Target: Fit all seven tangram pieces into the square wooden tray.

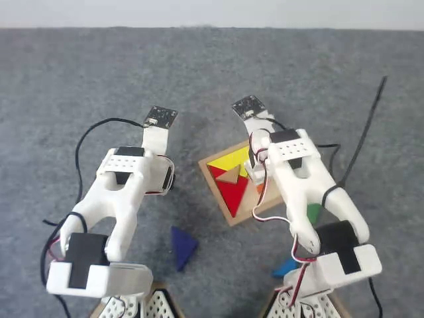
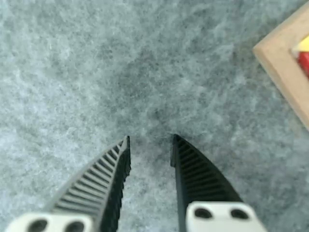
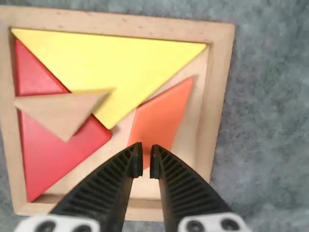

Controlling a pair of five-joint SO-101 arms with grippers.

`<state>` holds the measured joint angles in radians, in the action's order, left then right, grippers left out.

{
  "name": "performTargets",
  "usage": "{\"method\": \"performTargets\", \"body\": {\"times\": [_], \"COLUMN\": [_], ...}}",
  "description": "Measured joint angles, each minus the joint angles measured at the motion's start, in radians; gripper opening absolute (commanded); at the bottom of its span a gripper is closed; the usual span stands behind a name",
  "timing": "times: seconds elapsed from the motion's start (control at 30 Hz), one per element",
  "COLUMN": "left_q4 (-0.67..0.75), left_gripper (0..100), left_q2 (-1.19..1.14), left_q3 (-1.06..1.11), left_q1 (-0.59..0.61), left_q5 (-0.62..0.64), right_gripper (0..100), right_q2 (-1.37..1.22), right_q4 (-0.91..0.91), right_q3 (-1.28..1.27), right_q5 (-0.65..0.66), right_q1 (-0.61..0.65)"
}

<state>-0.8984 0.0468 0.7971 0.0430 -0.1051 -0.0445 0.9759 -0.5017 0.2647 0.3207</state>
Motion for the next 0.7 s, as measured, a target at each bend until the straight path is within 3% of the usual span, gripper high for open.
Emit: {"method": "performTargets", "body": {"times": [0.23, 0.7], "left_q4": [0.000, 0.000], "left_gripper": [14, 14], "left_q2": [0.000, 0.000], "left_q3": [0.000, 0.000], "left_q1": [0.000, 0.000], "left_q5": [0.000, 0.000], "right_gripper": [4.4, 4.3], "right_q2": [-0.064, -0.285], "right_q4": [-0.011, 0.020], "right_q3": [0.018, 0.318], "right_q5": [0.003, 0.026], "right_q1": [-0.008, -0.083]}}
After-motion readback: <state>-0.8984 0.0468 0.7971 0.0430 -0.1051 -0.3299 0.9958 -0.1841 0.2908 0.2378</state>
